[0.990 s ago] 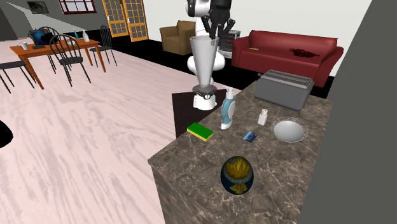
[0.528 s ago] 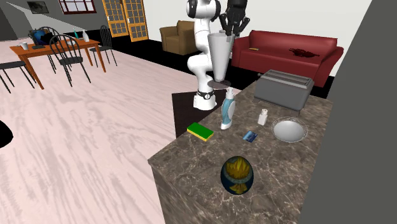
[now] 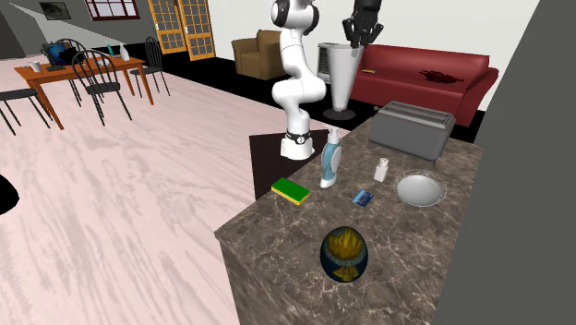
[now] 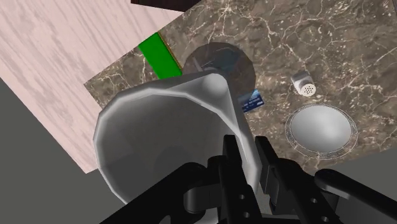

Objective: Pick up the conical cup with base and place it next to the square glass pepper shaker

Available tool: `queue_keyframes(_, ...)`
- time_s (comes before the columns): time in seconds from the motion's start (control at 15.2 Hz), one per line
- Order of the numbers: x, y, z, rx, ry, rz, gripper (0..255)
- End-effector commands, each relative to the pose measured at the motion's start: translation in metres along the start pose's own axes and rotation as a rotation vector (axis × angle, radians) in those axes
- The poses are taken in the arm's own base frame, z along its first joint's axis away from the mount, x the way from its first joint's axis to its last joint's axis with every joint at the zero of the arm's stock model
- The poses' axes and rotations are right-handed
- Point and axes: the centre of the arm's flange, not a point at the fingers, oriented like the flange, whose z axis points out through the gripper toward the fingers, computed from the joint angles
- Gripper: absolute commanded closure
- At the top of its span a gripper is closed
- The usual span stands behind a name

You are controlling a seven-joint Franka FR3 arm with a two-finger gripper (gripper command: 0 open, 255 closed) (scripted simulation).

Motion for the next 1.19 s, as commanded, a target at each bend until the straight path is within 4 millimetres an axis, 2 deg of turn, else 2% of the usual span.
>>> queue_keyframes(0.0,-0.010,-0.027,-0.006,0.000,0.000,0.001,255)
queue_keyframes(0.66,-0.056,-0.148,-0.031,0.000,0.000,0.001,255)
queue_keyframes(0.73,-0.064,-0.170,-0.035,0.000,0.000,0.001,255)
queue_keyframes(1.12,-0.068,-0.174,-0.004,0.000,0.000,0.001,255)
